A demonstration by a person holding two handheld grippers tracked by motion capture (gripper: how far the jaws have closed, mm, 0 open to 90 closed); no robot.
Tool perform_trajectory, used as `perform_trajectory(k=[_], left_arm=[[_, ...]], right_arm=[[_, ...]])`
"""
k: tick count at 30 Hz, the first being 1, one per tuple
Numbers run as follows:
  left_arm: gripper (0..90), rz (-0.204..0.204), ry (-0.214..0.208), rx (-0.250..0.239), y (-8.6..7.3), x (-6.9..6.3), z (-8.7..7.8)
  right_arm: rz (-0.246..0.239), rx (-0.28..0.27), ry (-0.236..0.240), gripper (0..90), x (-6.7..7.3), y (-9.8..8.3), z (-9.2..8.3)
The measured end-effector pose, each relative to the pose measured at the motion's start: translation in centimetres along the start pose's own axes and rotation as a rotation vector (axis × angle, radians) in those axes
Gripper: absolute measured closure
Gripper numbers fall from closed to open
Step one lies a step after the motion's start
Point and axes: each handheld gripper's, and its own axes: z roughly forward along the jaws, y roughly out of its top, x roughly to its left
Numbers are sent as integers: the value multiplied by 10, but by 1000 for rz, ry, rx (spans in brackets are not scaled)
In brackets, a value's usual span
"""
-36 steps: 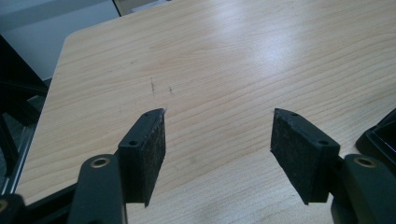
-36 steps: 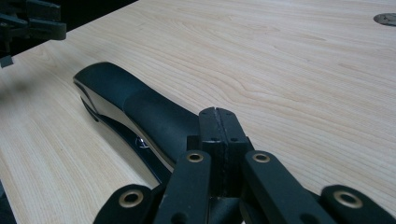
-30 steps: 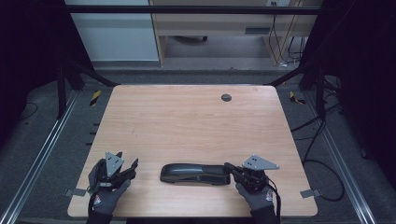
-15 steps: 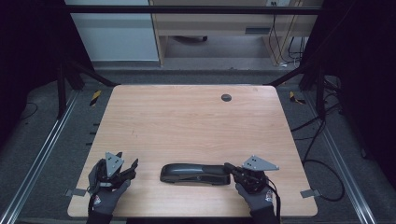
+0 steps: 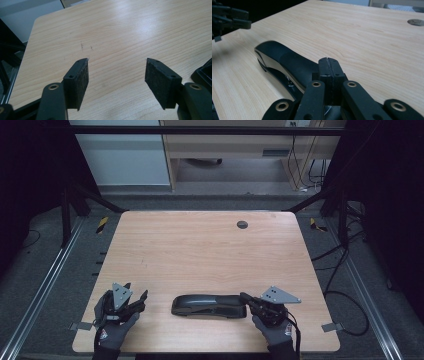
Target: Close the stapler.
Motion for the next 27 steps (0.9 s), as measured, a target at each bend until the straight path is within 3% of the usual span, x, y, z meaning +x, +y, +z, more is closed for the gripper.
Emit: perform_trajectory(k=[7,12,22,27], left_arm=[[351,0,-6,2,0,0,1],[349,-1,-7,1,-1,1,1],[348,-13,-27,20,-4,3,5],[348,-23,-42,43,-7,5,9]], right_arm=[[-2,1,0,900,0,6,0],[1,-10,-50,882,-5,8,-4],[56,-17,-174,752,-40,0,-18],[85,58,-244,630,-60,-14,-14]])
